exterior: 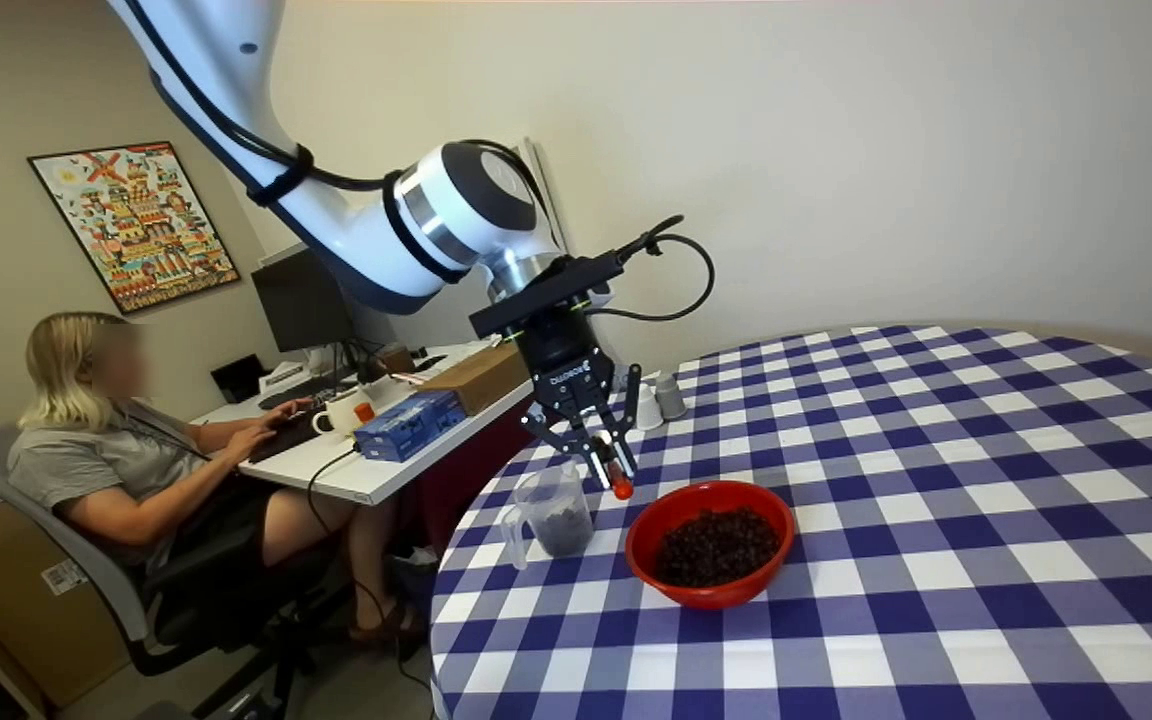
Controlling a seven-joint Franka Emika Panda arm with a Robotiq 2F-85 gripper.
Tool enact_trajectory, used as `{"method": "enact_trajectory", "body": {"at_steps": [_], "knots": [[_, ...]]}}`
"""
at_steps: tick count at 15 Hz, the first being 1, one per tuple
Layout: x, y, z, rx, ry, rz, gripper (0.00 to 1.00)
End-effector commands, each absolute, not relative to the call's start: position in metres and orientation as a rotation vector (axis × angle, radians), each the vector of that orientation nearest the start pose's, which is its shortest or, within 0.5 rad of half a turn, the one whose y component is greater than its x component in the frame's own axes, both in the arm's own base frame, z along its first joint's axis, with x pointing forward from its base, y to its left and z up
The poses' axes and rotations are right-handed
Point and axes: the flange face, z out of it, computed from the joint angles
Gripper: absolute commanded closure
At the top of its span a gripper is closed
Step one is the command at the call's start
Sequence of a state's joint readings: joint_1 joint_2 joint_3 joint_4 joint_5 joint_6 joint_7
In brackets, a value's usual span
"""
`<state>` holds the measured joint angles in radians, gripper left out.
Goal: Use the spoon to
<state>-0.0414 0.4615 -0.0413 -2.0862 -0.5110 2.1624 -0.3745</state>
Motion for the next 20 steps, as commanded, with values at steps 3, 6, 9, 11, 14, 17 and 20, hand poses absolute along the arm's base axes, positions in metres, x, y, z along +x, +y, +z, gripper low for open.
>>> {"method": "enact_trajectory", "body": {"at_steps": [3,6,9,11,14,17,20], "knots": [[0.535,-0.031,0.183,-3.175,-1.193,0.789,0.93],[0.534,-0.014,0.182,-3.184,-1.250,0.793,0.93],[0.531,0.001,0.178,-3.191,-1.307,0.797,0.93],[0.529,0.009,0.176,-3.212,-1.337,0.792,0.93],[0.524,0.017,0.172,-3.261,-1.381,0.788,0.93],[0.517,0.022,0.167,-3.325,-1.429,0.769,0.93],[0.508,0.028,0.162,-3.393,-1.475,0.732,0.93]]}}
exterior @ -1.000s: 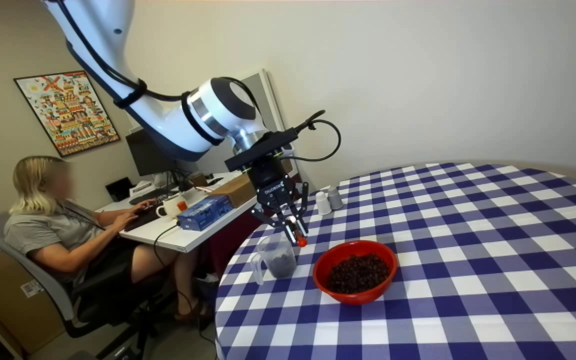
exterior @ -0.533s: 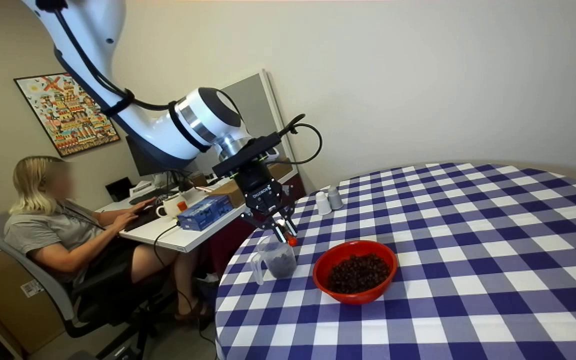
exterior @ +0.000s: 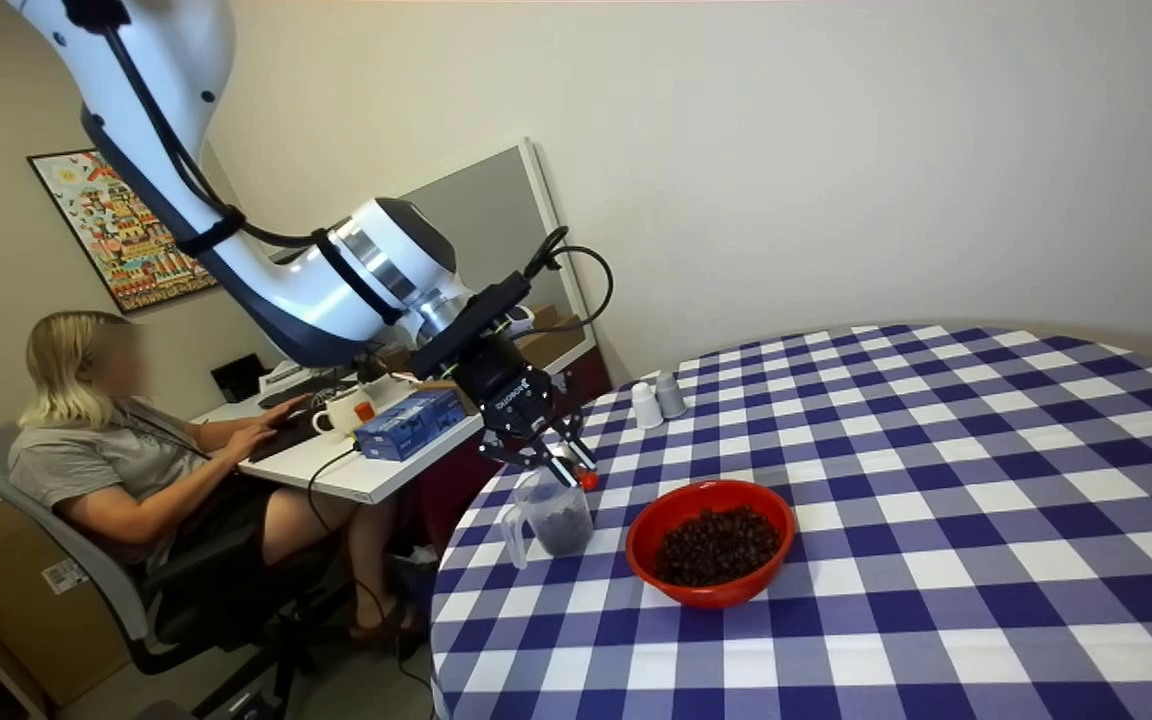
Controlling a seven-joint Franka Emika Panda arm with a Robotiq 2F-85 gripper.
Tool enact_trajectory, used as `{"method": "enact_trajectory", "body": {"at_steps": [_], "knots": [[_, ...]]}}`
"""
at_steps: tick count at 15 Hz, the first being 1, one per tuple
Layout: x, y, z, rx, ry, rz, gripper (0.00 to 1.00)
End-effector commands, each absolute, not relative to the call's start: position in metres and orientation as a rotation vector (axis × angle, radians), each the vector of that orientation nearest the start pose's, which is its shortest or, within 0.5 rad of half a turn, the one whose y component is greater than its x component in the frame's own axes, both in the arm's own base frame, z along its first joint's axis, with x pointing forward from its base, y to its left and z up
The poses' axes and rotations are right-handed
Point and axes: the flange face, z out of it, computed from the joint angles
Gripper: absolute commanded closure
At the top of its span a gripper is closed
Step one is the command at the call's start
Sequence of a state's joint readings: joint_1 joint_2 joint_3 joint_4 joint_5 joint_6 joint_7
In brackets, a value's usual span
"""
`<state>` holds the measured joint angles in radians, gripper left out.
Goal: Use the spoon to
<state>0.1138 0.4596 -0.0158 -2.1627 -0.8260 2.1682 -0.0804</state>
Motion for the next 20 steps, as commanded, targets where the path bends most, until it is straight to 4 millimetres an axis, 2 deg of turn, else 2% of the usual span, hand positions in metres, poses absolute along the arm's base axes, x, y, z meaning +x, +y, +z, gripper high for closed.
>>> {"method": "enact_trajectory", "body": {"at_steps": [1,7,14,18,20], "knots": [[0.504,0.029,0.161,2.238,0.972,-0.459,0.93],[0.487,0.036,0.157,2.149,0.908,-0.306,0.93],[0.471,0.040,0.160,2.118,0.863,-0.211,0.93],[0.477,0.031,0.169,2.159,0.821,-0.226,0.93],[0.493,0.011,0.178,2.208,0.751,-0.253,0.93]]}}
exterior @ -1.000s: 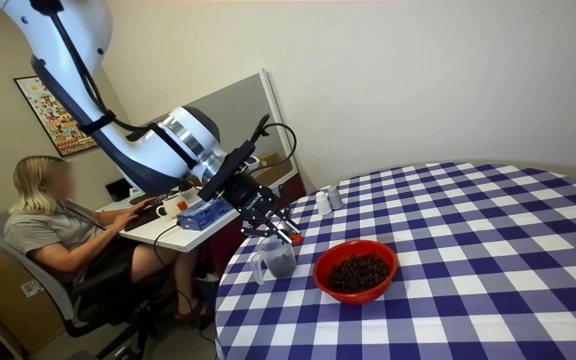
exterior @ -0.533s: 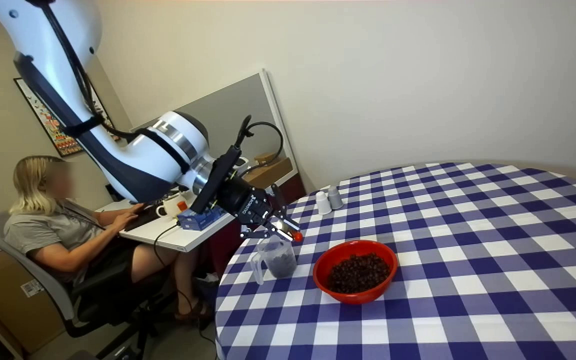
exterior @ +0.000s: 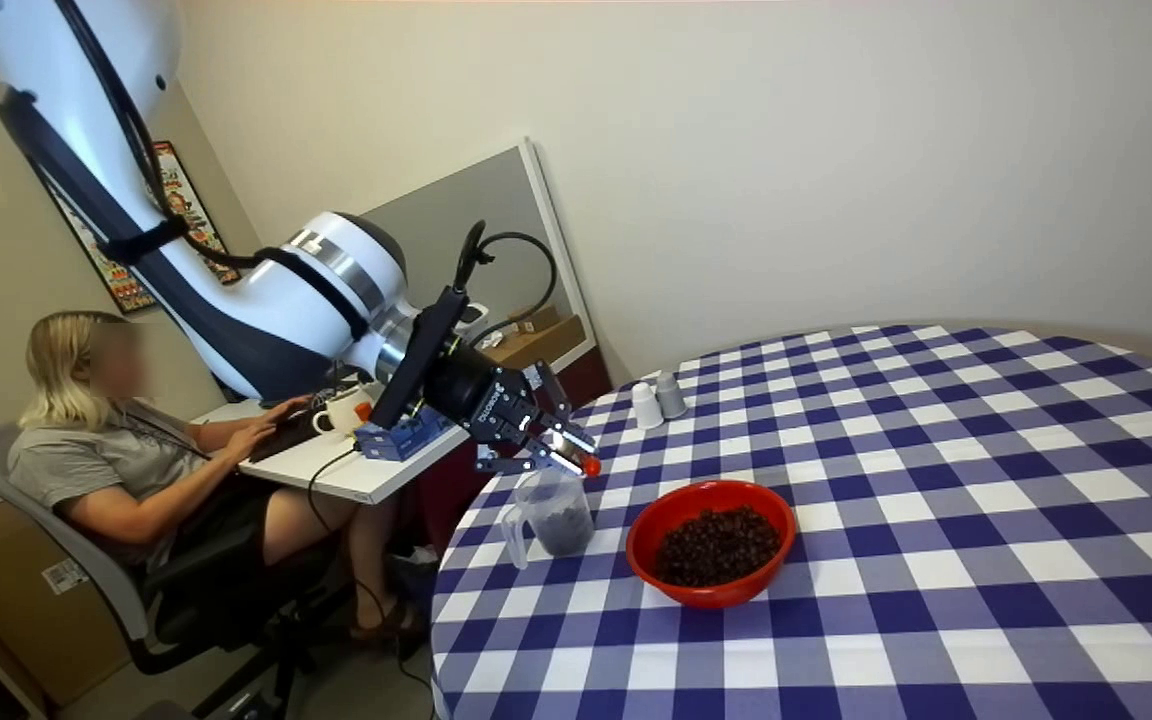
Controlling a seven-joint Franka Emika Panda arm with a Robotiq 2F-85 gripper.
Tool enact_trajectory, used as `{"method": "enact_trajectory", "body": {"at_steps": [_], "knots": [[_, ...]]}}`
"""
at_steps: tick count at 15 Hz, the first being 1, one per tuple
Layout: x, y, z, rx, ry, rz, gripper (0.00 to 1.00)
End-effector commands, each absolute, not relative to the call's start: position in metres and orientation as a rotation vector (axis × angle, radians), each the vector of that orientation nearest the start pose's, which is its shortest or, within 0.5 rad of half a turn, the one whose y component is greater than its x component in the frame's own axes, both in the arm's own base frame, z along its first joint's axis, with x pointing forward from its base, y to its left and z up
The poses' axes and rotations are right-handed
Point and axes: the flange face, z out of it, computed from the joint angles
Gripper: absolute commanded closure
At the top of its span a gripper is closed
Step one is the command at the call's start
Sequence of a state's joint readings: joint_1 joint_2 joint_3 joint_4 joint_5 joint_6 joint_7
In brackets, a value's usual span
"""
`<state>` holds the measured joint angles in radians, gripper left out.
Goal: Use the spoon to
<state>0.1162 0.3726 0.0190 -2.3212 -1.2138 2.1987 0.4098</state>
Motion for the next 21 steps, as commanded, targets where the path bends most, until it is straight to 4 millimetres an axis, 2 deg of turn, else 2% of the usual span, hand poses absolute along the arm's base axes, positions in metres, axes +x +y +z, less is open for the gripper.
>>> {"method": "enact_trajectory", "body": {"at_steps": [1,5,12,14,18,21], "knots": [[0.501,-0.002,0.183,2.237,0.695,-0.263,0.93],[0.531,-0.072,0.195,2.348,0.451,-0.364,0.93],[0.551,-0.199,0.194,2.537,0.017,-0.561,0.93],[0.552,-0.234,0.191,2.577,-0.086,-0.584,0.93],[0.548,-0.297,0.171,2.622,-0.216,-0.633,0.93],[0.545,-0.332,0.150,2.652,-0.240,-0.673,0.93]]}}
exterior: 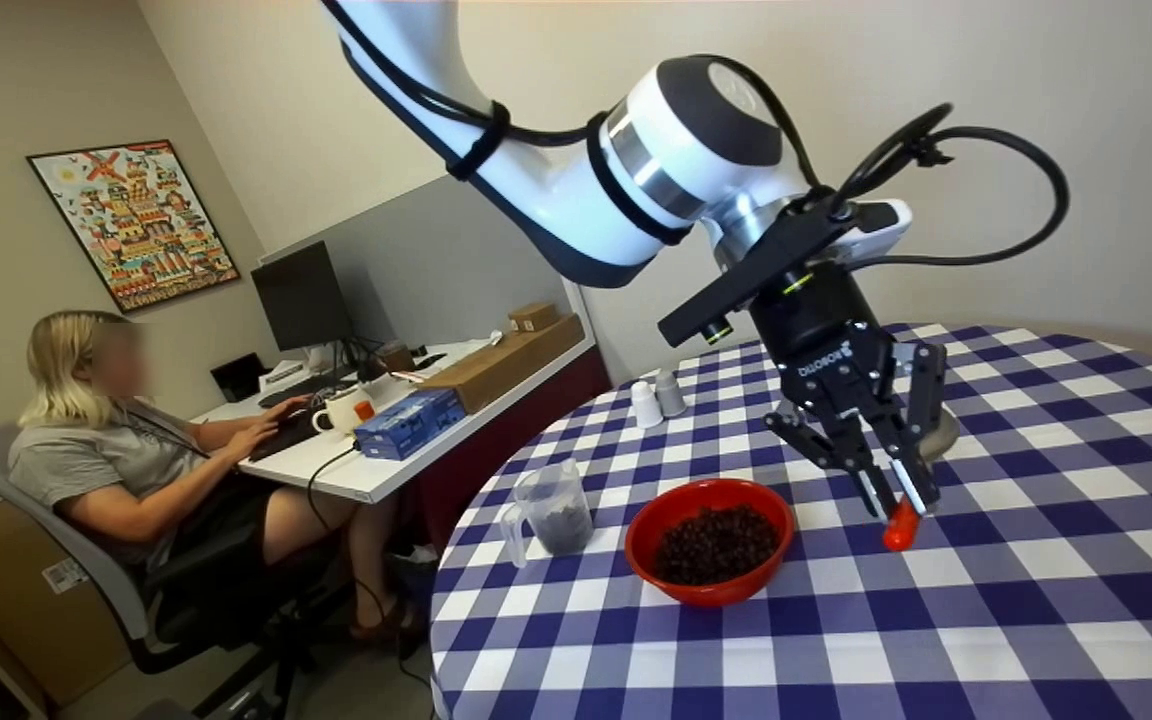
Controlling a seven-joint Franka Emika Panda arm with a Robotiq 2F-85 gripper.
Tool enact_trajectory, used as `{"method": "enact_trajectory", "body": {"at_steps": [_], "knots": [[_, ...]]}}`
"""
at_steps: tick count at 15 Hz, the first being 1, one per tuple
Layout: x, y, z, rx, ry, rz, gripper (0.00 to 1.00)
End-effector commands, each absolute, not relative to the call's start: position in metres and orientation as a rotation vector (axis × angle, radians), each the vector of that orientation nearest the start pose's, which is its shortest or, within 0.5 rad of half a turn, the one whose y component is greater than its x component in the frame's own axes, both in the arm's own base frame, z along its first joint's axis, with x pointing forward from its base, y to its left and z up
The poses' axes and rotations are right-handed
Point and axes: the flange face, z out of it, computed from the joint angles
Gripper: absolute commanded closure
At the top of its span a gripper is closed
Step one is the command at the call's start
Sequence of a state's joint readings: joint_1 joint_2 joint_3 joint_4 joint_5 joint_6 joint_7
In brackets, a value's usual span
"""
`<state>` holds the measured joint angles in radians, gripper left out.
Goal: Use the spoon to
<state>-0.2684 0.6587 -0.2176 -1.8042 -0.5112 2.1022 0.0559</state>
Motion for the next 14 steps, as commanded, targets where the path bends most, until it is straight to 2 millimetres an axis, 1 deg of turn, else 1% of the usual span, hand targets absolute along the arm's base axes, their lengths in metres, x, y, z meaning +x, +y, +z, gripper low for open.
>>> {"method": "enact_trajectory", "body": {"at_steps": [1,4,6,10,14], "knots": [[0.545,-0.341,0.141,-3.395,0.289,0.871,0.93],[0.548,-0.360,0.117,-3.342,0.211,0.866,0.93],[0.554,-0.368,0.102,-3.298,0.128,0.840,0.93],[0.567,-0.376,0.077,-3.212,0.032,0.758,0.93],[0.577,-0.380,0.062,-3.135,0.007,0.659,0.93]]}}
